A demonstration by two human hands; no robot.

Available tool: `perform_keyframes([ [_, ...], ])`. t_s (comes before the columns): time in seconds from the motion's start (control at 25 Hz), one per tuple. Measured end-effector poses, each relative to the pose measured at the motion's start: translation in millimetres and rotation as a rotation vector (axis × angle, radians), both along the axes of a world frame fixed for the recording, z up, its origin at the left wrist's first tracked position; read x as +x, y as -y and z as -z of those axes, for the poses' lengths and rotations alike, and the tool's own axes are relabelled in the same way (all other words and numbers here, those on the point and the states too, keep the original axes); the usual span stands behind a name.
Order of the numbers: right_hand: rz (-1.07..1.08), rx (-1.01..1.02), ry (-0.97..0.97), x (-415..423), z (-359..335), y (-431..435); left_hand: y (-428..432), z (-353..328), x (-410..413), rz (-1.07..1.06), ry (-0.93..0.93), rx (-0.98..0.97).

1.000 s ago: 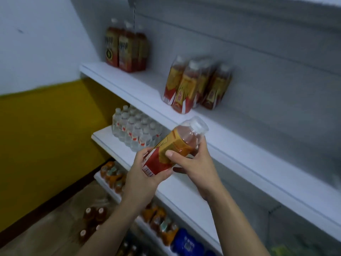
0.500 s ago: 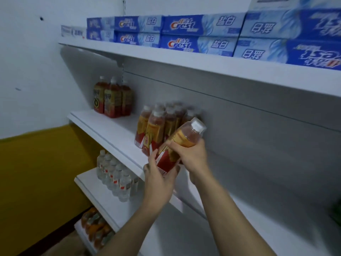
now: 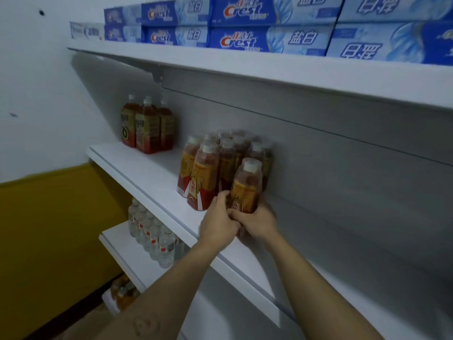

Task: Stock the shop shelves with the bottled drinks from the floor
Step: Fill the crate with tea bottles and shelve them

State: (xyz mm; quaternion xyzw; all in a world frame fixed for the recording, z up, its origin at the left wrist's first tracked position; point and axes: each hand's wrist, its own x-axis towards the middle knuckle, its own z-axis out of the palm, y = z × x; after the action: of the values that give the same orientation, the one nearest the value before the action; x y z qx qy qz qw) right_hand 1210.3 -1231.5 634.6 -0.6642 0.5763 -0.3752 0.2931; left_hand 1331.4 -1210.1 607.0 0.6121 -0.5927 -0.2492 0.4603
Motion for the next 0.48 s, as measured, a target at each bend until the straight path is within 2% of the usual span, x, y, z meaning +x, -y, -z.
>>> perform_keyframes([
  [0.12, 0.080, 0.008, 0.006, 4.0, 3.0, 16.8, 6.9, 8.9, -0.4, -0.048, 0.054, -0.028],
  [0.28, 0.111, 0.041, -0.025, 12.5, 2.5, 47.0, 17.2, 15.0, 6.6, -0.082, -0.048, 0.011],
  [0.48, 0.194, 0.018, 0.055, 24.3, 2.5, 66.4, 20.2, 20.5, 6.1, -0.072, 0.055, -0.014],
])
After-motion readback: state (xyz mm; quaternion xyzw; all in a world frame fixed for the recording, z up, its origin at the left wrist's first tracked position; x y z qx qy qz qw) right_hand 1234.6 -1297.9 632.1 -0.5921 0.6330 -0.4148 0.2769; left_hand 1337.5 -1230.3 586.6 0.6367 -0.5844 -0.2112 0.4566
